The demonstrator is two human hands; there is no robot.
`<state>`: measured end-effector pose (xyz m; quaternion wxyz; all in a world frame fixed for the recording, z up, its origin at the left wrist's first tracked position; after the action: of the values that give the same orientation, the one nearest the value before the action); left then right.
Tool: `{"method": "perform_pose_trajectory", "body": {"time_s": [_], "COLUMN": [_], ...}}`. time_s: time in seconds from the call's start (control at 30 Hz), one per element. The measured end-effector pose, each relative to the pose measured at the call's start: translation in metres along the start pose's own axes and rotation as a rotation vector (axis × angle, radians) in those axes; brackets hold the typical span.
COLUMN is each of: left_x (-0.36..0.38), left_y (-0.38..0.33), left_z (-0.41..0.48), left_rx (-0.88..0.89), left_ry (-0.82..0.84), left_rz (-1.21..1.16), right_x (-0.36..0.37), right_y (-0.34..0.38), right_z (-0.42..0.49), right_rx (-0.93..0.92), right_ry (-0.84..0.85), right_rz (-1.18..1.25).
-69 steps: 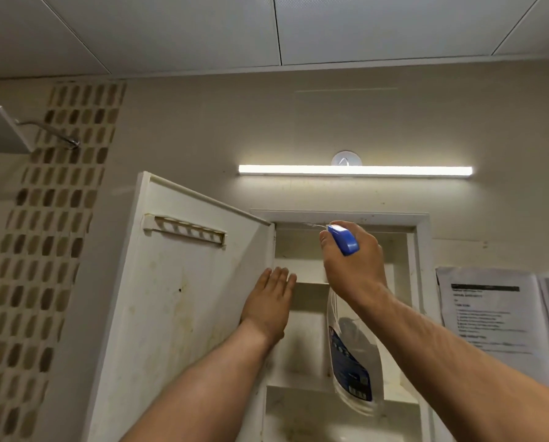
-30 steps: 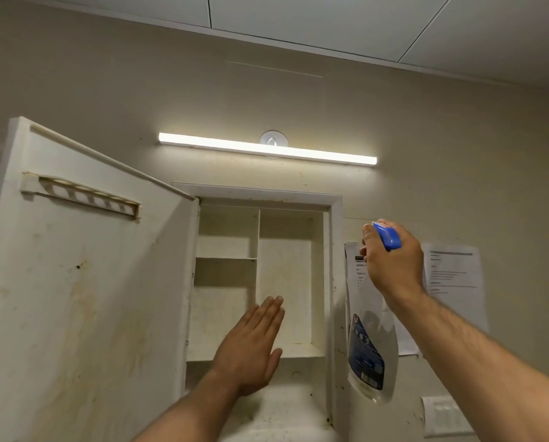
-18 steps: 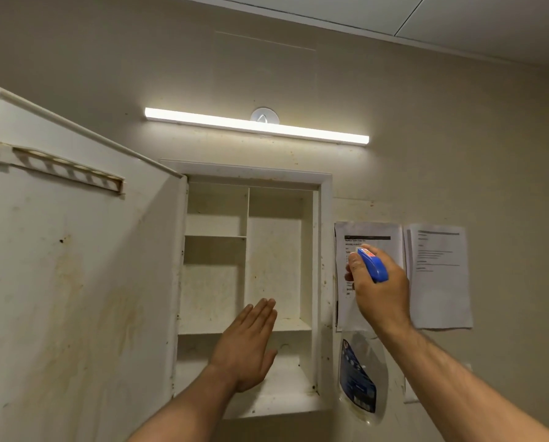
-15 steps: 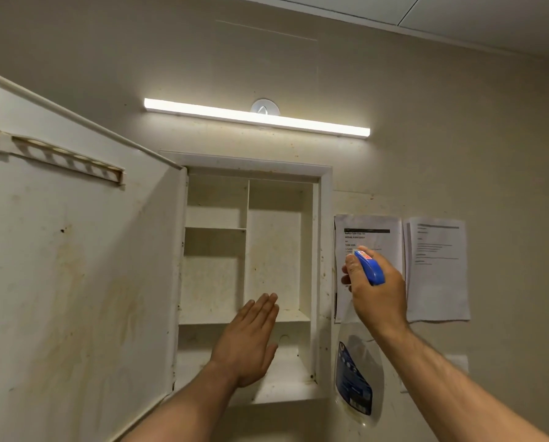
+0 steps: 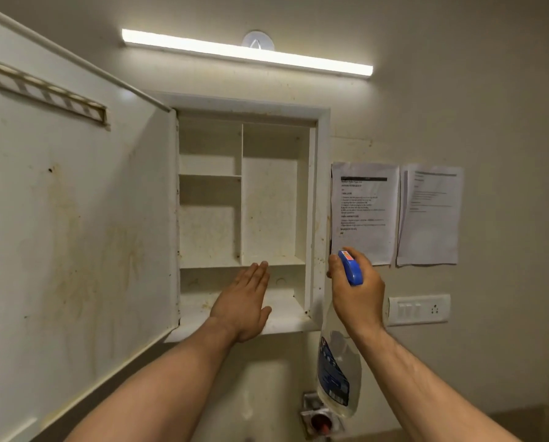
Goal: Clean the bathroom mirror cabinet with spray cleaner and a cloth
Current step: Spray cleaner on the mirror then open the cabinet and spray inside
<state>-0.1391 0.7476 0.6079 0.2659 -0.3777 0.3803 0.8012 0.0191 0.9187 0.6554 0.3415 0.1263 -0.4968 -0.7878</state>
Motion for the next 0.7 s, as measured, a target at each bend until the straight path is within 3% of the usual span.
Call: {"method": "perform_pose_trajectory", "body": {"time_s": [0.17, 0.4, 0.7], "left_x": [0.010, 0.056, 0.076], "left_y": [-0.014, -0.028, -0.026], "left_z": [-0.013, -0.043, -0.059], "left_rx": [0.054, 0.202, 0.186], "left_ry": [-0.064, 0.164, 0.165], "left_rz": [-0.012, 0.033, -0.013], "right_x": [-0.002, -0.003, 0.001], "right_y": [-0.037, -0.074, -0.128], "right_z": [-0.015, -0.027, -0.052], "right_rx": [0.083, 0.186, 0.278], "right_ry": [-0.027, -0.052, -0.008], "right_rz": [0.010, -0.004, -0.138]}}
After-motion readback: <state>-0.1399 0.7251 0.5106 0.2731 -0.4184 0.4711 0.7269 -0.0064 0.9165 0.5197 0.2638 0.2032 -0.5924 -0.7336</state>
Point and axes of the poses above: each hand's wrist, its own z-axis towards the middle knuckle, its own x-axis out of the palm, y = z × x, the point moved 5 cm from there along z, towards the middle knuckle, and after that the axes turned 15 degrees about x, right-handed, at the moved point
